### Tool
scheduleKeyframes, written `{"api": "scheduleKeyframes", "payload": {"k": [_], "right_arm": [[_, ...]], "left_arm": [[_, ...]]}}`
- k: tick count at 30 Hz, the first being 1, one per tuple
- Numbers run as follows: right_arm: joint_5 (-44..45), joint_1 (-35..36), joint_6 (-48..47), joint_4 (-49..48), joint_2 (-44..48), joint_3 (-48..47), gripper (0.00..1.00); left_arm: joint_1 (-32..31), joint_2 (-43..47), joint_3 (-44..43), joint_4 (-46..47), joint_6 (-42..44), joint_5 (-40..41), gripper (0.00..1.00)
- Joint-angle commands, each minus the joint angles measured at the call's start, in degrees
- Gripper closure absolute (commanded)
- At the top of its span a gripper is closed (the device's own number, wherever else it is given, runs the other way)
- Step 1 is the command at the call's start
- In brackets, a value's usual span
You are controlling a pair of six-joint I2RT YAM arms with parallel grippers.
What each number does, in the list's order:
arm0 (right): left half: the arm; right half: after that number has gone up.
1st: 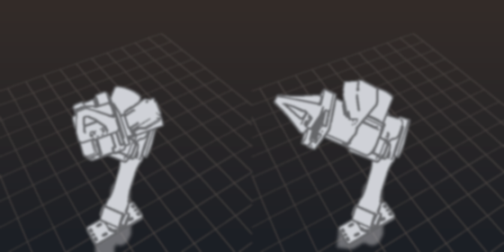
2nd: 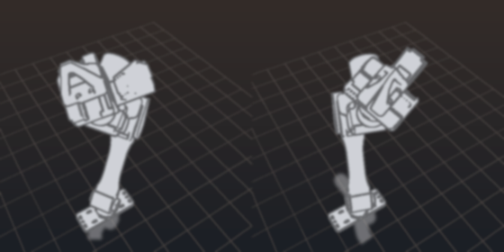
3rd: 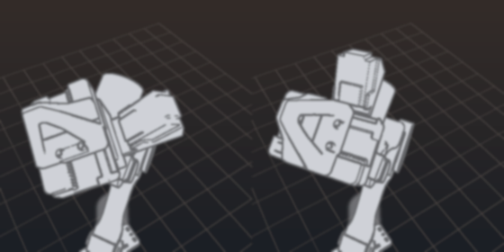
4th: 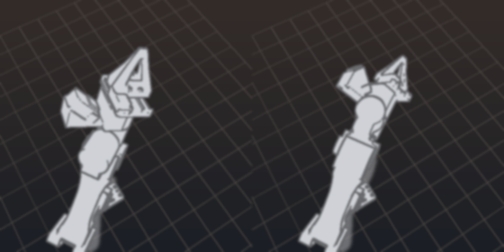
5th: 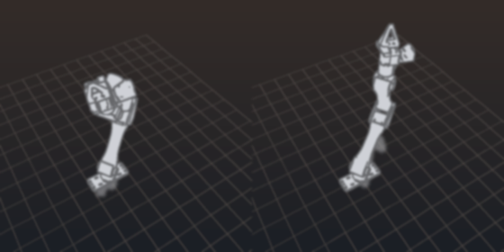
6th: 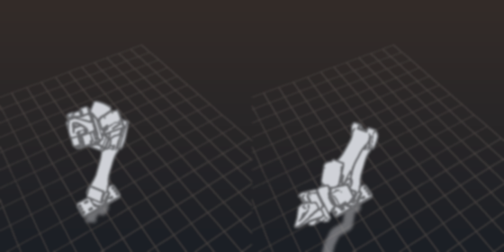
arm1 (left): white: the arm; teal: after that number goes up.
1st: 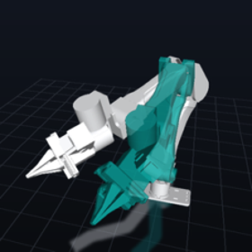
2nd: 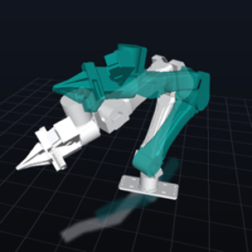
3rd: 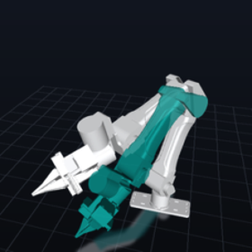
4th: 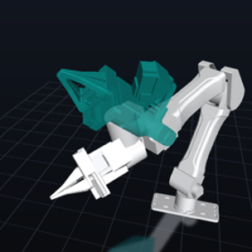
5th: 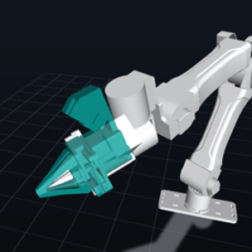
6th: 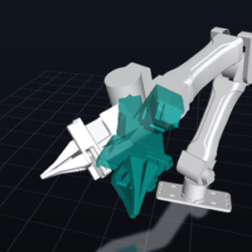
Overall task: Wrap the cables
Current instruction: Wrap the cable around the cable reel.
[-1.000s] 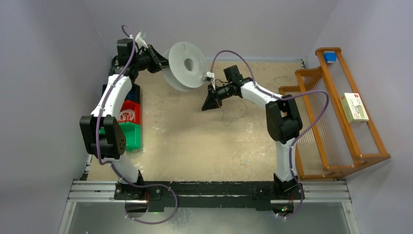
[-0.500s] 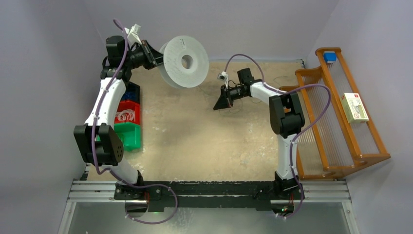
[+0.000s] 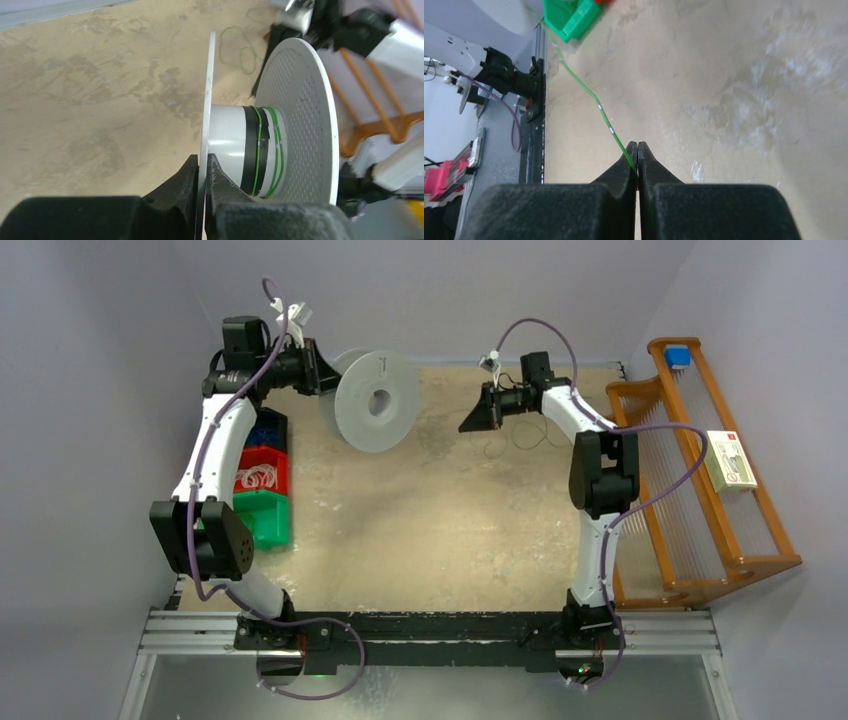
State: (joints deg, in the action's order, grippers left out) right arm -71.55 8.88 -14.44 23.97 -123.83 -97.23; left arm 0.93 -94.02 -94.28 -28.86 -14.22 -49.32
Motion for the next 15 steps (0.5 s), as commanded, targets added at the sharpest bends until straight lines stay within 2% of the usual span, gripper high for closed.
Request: {"api": "scheduleKeyframes", "payload": {"k": [1, 4, 8, 13, 15], "right_arm": [[-1.76, 0.51, -2.73, 11.42, 1.61, -8.82, 1.00], [-1.62, 0.46, 0.27, 11.62, 2.14, -11.37, 1.00], [-3.41, 0.47, 3.64, 11.12, 1.00, -15.86, 1.00], [-6.17, 0.62, 10.84, 6.18, 0.70, -18.86, 1.00], [-7.55, 0.62, 13.27, 4.07, 1.37, -19.23, 1.00]], "left_arm": [[-2.07, 1.72, -1.49, -4.83, 15.83, 3.61, 1.00], [-4.41, 2.06, 0.09, -4.72, 19.26, 6.97, 1.00], [-11.25, 2.20, 1.89, -5.21, 24.44, 17.19, 1.00], [-16.03, 2.16, 4.43, -2.27, 25.03, 24.07, 1.00], [-17.63, 1.92, 5.02, -1.18, 25.22, 29.21, 1.00]]}}
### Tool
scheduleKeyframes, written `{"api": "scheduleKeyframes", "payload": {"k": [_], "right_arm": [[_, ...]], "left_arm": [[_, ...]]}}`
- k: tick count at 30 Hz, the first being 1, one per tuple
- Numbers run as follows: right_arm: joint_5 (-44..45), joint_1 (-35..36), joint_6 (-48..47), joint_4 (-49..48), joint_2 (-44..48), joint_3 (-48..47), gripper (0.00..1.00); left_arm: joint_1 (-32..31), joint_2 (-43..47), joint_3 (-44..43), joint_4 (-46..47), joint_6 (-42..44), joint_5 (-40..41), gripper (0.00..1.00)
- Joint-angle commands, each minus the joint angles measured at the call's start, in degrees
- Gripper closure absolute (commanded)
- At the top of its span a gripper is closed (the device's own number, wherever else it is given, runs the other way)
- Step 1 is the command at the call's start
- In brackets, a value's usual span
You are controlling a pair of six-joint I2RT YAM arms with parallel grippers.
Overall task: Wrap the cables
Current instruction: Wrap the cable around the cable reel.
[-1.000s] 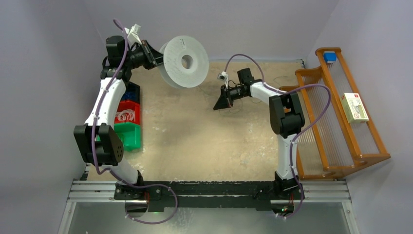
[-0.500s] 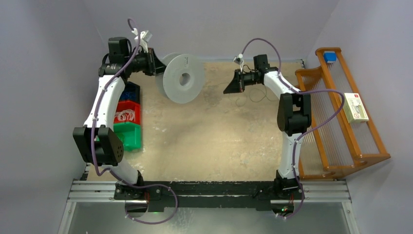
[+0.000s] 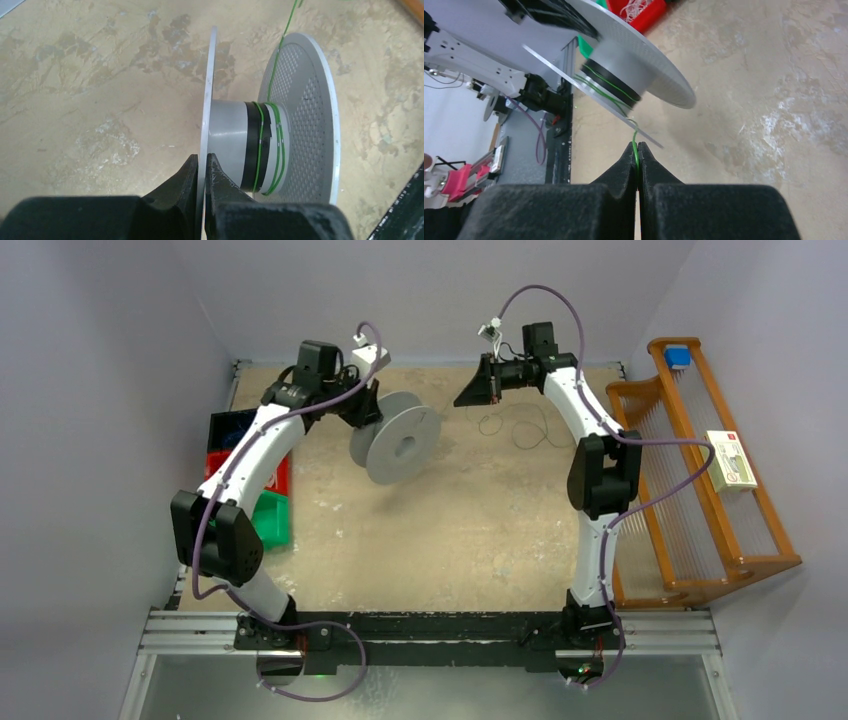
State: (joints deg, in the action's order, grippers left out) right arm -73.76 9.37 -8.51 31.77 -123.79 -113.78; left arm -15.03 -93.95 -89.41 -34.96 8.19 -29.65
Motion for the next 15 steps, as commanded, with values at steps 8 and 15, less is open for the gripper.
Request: {"api": "scheduleKeyframes", "payload": {"k": [8, 15], "right_arm": [[-8.97, 2.97, 16.78, -19.62, 7.49, 4.35, 1.00], [-10.57, 8.85, 19.33, -27.34, 7.44, 8.40, 1.00]], "left_arm": [[-5.43, 1.32, 4.81, 15.05, -4.52, 28.44, 1.00], [-7.03, -0.72, 4.49, 18.80, -14.00, 33.84, 1.00]]}}
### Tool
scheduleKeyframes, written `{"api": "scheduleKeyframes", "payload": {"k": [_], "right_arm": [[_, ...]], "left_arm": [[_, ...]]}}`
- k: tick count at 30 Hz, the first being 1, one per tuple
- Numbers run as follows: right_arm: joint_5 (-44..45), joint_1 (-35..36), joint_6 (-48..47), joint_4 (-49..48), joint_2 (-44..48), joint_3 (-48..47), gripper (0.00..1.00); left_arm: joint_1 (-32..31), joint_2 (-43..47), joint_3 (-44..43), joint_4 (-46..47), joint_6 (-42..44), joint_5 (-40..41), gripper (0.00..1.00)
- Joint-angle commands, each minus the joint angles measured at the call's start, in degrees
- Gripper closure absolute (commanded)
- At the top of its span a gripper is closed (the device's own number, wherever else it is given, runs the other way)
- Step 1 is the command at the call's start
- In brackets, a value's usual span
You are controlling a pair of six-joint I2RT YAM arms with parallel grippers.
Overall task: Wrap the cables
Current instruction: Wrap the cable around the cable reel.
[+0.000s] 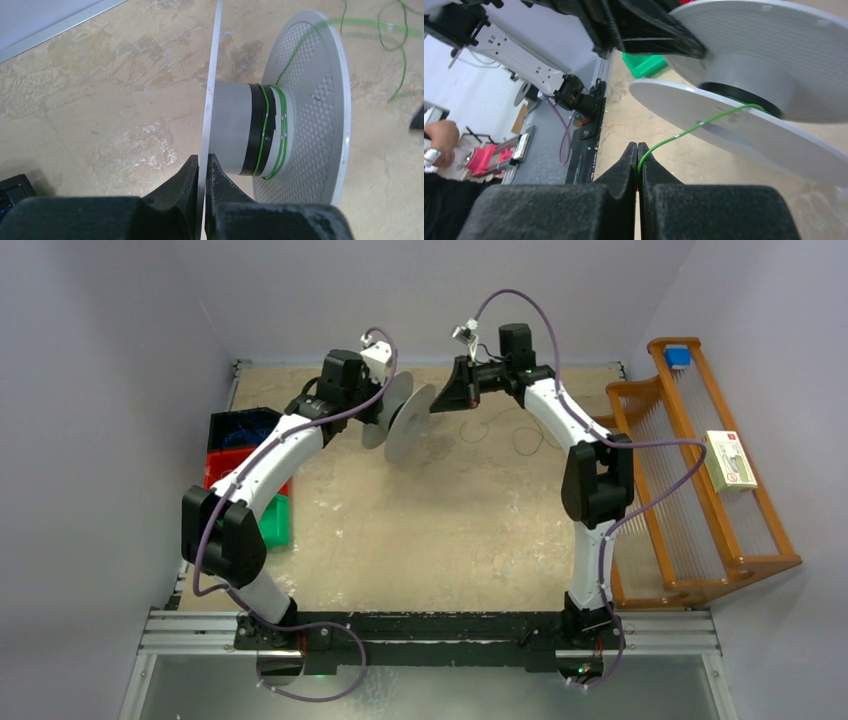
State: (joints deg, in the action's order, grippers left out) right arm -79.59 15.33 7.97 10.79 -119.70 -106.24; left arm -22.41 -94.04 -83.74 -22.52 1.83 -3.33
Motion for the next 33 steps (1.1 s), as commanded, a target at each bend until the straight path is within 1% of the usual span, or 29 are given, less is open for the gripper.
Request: {"api": "scheduleKeyframes", "payload": {"k": [1, 7, 10, 12, 15, 17, 18, 20, 21, 22, 24, 29, 31, 33], "right_arm": [[-4.49, 3.73, 2.55, -6.60, 3.19, 1.31, 1.00], [-3.79, 6.83, -0.84, -5.53, 2.69, 3.66, 0.98], [-3.22, 7.78, -5.01, -2.70, 2.89, 4.99, 0.98], [-3.08, 8.80, -9.57, 0.81, 2.76, 5.71, 0.98], [-1.20, 10.75, -20.89, 11.73, 1.61, 4.30, 0.98], [0.23, 12.03, -30.46, 21.96, -0.20, 1.80, 0.97], [0.70, 12.37, -36.90, 27.51, -1.36, 0.38, 0.97], [0.45, 12.68, -44.78, 38.11, -4.13, -2.71, 0.97], [0.14, 12.77, -50.29, 43.05, -5.75, -4.09, 0.97], [-0.31, 12.71, -53.40, 47.29, -7.16, -5.31, 0.97], [0.15, 12.77, -54.24, 48.72, -8.26, -3.84, 0.98], [1.32, 12.77, -56.20, 48.51, -8.36, -1.00, 0.99], [2.84, 12.75, -53.03, 45.21, -8.18, 0.17, 0.98], [5.96, 12.63, -44.90, 37.28, -7.30, 2.68, 0.98]], "left_arm": [[0.35, -1.00, -1.38, 6.43, -9.02, 7.63, 1.00], [0.35, -3.97, -3.48, 4.89, -17.12, 9.49, 1.00], [0.35, -5.02, -5.04, 4.09, -20.04, 10.05, 1.00], [0.44, -5.52, -6.29, 3.82, -21.48, 10.36, 1.00], [0.83, -6.51, -8.83, 2.94, -23.53, 10.63, 1.00], [1.56, -7.28, -10.56, 2.05, -25.11, 9.90, 1.00], [2.03, -7.88, -11.45, 1.52, -25.87, 9.49, 1.00], [2.98, -8.59, -13.07, 0.66, -27.24, 8.49, 1.00], [3.59, -8.99, -13.75, 0.36, -27.90, 7.79, 1.00], [4.35, -9.29, -14.29, 0.13, -28.72, 7.05, 1.00], [5.97, -9.78, -15.46, -0.22, -30.42, 5.14, 1.00], [10.43, -9.96, -17.59, 0.36, -35.01, -1.66, 1.00], [11.56, -9.67, -18.15, 0.60, -35.88, -3.38, 1.00], [12.46, -9.00, -18.02, 1.37, -36.33, -5.56, 1.00]]}}
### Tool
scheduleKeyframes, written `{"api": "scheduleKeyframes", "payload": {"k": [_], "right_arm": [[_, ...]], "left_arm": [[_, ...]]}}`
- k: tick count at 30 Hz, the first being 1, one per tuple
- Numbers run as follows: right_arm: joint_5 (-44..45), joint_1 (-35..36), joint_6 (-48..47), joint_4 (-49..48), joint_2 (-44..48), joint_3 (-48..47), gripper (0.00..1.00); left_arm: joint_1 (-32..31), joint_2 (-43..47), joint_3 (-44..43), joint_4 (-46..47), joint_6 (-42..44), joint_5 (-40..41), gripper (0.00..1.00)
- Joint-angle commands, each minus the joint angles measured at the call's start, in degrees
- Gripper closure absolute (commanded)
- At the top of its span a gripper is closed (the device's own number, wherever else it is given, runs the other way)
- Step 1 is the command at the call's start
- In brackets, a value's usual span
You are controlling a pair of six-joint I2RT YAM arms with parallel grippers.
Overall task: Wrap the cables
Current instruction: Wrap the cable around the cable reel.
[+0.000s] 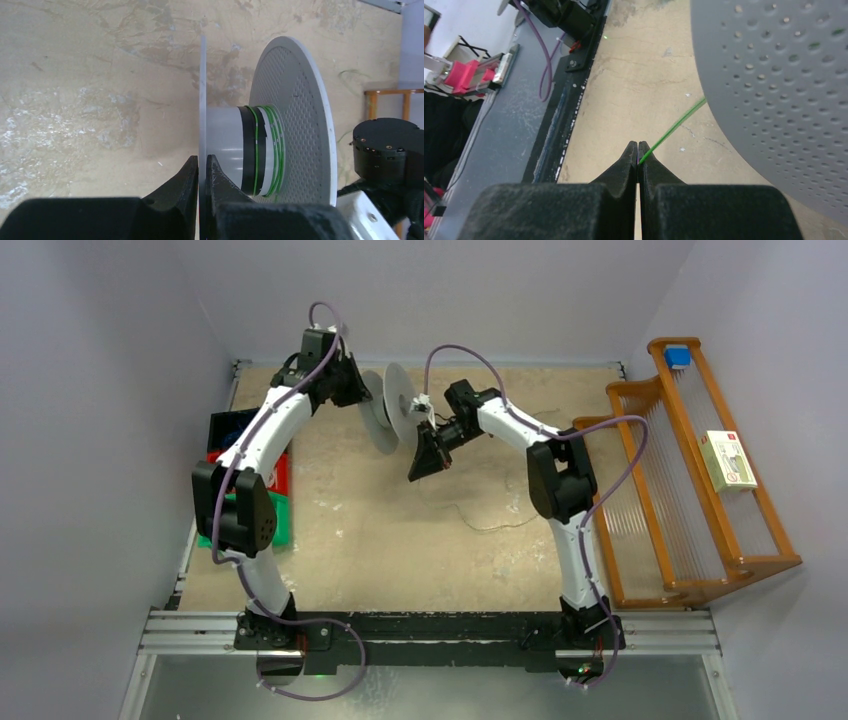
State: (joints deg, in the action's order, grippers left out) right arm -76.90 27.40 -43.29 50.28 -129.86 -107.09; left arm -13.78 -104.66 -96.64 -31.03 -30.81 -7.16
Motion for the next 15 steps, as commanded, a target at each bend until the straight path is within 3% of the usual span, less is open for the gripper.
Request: {"api": "scheduleKeyframes", "payload": {"k": [1, 3, 5, 15], "right_arm": [[5.58, 0.37, 12.53, -8.11, 3.65, 5.59, 0.98], [10.04, -0.36, 22.58, -17.86, 4.93, 9.49, 0.97], [11.06, -1.51, 25.73, -21.31, 4.96, 11.27, 0.97], [7.12, -7.56, 26.51, -23.23, 4.47, 13.36, 0.94]], "left_arm": [[4.11, 2.02, -4.63, 10.57, -3.86, -3.26, 1.00], [4.39, 3.34, -3.24, 12.14, -3.87, -6.37, 1.00], [4.67, 4.88, -1.53, 13.53, -3.61, -8.70, 1.00], [12.19, 8.76, 4.47, 21.07, -7.55, -21.92, 1.00]]}}
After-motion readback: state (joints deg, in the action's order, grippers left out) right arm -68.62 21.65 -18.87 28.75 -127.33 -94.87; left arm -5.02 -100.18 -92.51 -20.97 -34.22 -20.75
